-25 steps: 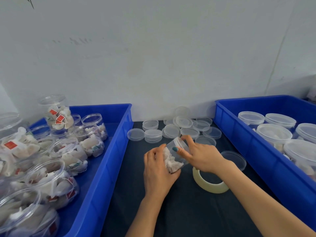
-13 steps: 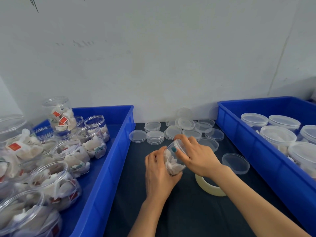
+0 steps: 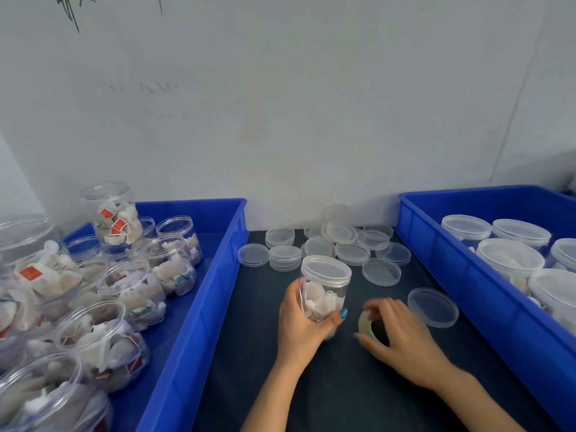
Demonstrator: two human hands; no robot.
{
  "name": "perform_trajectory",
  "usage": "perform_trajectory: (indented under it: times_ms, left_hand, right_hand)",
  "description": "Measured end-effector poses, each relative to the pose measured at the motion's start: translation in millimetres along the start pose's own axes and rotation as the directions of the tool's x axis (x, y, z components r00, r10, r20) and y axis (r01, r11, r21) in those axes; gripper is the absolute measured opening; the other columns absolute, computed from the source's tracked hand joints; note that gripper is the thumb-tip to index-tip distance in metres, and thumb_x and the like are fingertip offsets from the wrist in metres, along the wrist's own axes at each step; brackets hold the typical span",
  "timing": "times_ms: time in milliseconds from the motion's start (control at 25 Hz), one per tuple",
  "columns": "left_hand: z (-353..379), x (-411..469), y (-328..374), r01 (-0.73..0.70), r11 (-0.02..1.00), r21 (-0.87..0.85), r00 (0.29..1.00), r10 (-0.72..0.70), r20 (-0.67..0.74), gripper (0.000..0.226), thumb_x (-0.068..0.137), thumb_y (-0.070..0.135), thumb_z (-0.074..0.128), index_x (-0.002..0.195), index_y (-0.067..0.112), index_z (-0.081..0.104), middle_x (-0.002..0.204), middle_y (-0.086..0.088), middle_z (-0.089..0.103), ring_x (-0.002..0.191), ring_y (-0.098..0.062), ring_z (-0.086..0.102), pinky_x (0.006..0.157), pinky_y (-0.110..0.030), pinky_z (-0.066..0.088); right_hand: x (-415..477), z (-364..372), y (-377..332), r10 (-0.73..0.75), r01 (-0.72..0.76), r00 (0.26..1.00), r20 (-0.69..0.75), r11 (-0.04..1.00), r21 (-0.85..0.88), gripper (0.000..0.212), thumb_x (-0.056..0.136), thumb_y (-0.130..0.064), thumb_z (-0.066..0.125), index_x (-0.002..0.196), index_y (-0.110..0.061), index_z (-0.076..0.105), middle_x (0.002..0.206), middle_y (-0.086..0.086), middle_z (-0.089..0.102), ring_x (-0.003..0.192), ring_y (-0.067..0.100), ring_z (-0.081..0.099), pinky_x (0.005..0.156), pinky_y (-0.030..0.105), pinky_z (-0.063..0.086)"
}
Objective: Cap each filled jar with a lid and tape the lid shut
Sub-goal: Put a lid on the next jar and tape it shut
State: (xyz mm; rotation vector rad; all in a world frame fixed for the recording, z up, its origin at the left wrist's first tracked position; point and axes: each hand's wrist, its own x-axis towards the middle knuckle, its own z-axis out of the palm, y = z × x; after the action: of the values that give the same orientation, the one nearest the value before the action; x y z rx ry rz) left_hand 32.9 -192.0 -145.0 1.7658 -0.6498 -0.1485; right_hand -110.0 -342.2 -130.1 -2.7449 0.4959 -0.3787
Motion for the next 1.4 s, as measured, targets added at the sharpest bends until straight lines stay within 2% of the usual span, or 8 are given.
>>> perform_trajectory:
  times_ms: [240, 440, 600, 680, 840, 1080, 1240, 1400]
  left_hand:
    - [6, -2, -6, -0.033, 0.979, 0.199, 0.995, 0.014, 0.098, 0.092, 0.074, 0.057, 0.077, 0.146, 0.026, 0.029, 0.140, 0.013, 0.039, 0.132, -0.008, 0.026, 0.108, -0.029, 0.036]
    - [6, -15, 7, -0.186, 0.941, 0.283, 0.977, 0.207, -0.046, 0.096, 0.072, 0.042, 0.083, 0.148, 0.017, 0.032, 0.144, 0.007, 0.039, 0.129, -0.006, 0.026, 0.107, -0.022, 0.035]
    - [8, -31, 25, -0.465, 0.771, 0.435, 0.759, 0.601, -0.253, 0.070, 0.080, 0.025, 0.069, 0.143, 0.012, 0.041, 0.143, -0.003, 0.037, 0.130, -0.010, 0.035, 0.109, -0.019, 0.034]
    - [11, -36, 29, -0.617, 0.648, 0.446, 0.677, 0.726, -0.118, 0.053, 0.088, 0.023, 0.063, 0.138, 0.019, 0.047, 0.140, 0.001, 0.040, 0.124, -0.011, 0.043, 0.101, -0.028, 0.046]
    - [13, -43, 38, -0.704, 0.642, 0.305, 0.708, 0.668, 0.229, 0.053, 0.103, 0.040, 0.049, 0.151, 0.024, 0.035, 0.154, 0.011, 0.035, 0.143, -0.005, 0.032, 0.115, -0.030, 0.035]
    - [13, -44, 41, -0.699, 0.661, 0.273, 0.713, 0.670, 0.206, 0.044, 0.105, 0.036, 0.043, 0.148, 0.024, 0.044, 0.153, 0.013, 0.039, 0.142, -0.004, 0.035, 0.112, -0.028, 0.038]
    - [4, -48, 38, -0.762, 0.602, 0.238, 0.646, 0.729, 0.227, 0.037, 0.105, 0.033, 0.046, 0.139, 0.022, 0.056, 0.151, 0.007, 0.044, 0.141, -0.009, 0.039, 0.109, -0.030, 0.042]
    - [-1, -51, 36, -0.771, 0.571, 0.284, 0.637, 0.676, 0.371, 0.063, 0.094, 0.057, 0.057, 0.149, 0.029, 0.040, 0.159, 0.010, 0.029, 0.148, -0.009, 0.026, 0.115, -0.032, 0.036]
  right_hand:
    - [-25, 2, 23, -0.104, 0.108, 0.993, 0.051, 0.992, -0.069, 0.042, 0.079, -0.083, 0.039, 0.096, -0.045, 0.040, 0.102, -0.031, 0.037, 0.103, -0.009, 0.037, 0.086, 0.014, 0.035]
    - [-21, -5, 7, -0.045, 0.029, 0.997, -0.058, 0.968, -0.250, 0.033, 0.095, -0.062, 0.027, 0.097, -0.034, 0.045, 0.092, -0.016, 0.056, 0.084, 0.004, 0.052, 0.075, 0.026, 0.044]
    - [-26, -6, -12, 0.076, -0.019, 0.980, -0.182, 0.954, 0.298, 0.009, 0.097, -0.038, 0.053, 0.094, -0.030, 0.052, 0.070, 0.000, 0.060, 0.062, 0.014, 0.057, 0.061, 0.043, 0.048]
    - [-33, -7, -22, 0.066, 0.044, 0.977, -0.204, 0.871, 0.490, 0.017, 0.090, -0.013, 0.057, 0.100, -0.026, 0.054, 0.071, 0.007, 0.058, 0.059, 0.017, 0.053, 0.059, 0.049, 0.046]
    - [-45, -2, -36, 0.003, 0.160, 0.971, -0.240, 0.738, 0.655, 0.047, 0.080, -0.008, 0.045, 0.124, -0.021, 0.051, 0.079, 0.013, 0.056, 0.065, 0.025, 0.052, 0.062, 0.052, 0.047]
    - [-47, 10, -37, -0.044, 0.145, 0.988, -0.146, 0.570, 0.809, 0.058, 0.098, -0.014, 0.048, 0.152, -0.022, 0.026, 0.138, -0.019, 0.055, 0.128, 0.007, 0.054, 0.099, 0.019, 0.046]
    - [-43, 6, -37, -0.055, 0.228, 0.965, -0.255, 0.654, 0.721, 0.026, 0.097, -0.036, 0.052, 0.122, -0.039, 0.058, 0.093, 0.009, 0.070, 0.076, 0.028, 0.067, 0.068, 0.048, 0.055]
    - [-44, 8, -36, -0.052, 0.250, 0.959, -0.279, 0.615, 0.747, 0.028, 0.099, -0.035, 0.042, 0.115, -0.046, 0.063, 0.074, 0.013, 0.067, 0.060, 0.017, 0.065, 0.059, 0.025, 0.053]
